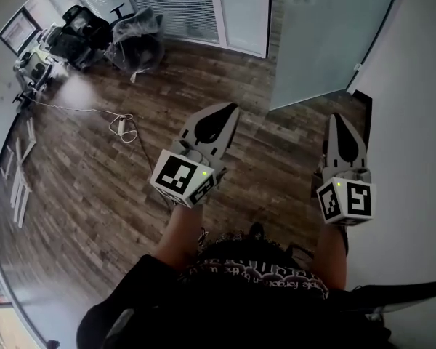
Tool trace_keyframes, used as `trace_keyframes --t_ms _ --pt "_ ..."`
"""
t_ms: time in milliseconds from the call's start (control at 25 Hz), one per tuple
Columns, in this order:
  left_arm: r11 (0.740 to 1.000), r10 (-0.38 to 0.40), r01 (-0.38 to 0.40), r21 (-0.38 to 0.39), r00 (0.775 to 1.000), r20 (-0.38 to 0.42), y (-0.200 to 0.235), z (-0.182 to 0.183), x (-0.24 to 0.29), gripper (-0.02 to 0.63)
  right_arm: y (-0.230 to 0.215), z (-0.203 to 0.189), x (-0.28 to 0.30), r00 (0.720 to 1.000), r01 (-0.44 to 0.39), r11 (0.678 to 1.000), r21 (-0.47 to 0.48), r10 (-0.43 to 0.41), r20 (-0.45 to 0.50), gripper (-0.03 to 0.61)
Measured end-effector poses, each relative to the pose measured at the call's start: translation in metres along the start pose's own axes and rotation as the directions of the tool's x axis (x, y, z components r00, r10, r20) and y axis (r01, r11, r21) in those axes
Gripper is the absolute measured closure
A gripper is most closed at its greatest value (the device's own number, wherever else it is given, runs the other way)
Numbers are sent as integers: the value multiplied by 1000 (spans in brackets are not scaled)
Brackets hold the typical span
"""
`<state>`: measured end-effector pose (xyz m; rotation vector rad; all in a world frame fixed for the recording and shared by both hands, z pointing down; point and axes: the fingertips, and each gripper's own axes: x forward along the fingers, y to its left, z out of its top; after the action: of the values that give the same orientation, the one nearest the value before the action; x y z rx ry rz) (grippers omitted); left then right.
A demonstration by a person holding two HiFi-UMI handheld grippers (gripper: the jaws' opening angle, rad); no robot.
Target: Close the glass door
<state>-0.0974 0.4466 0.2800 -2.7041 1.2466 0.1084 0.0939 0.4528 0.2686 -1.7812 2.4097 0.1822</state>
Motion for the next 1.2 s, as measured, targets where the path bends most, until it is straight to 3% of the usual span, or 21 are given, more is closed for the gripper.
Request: trace_keyframes --t_ms 160,800,1200 --pt "999 7 -6 -46 1000 11 2 -3 21 611 -20 -7 10 1000 -1 1000 2 1 -6 575" --pt "1000 4 -5 -22 1000 -4 -8 -16 85 612 -76 -21 40 1000 -17 1000 19 18 -17 575" --pt "999 -33 33 -39 999 5 11 -26 135 612 -99 -29 71 1000 11 1000 9 -10 -19 575"
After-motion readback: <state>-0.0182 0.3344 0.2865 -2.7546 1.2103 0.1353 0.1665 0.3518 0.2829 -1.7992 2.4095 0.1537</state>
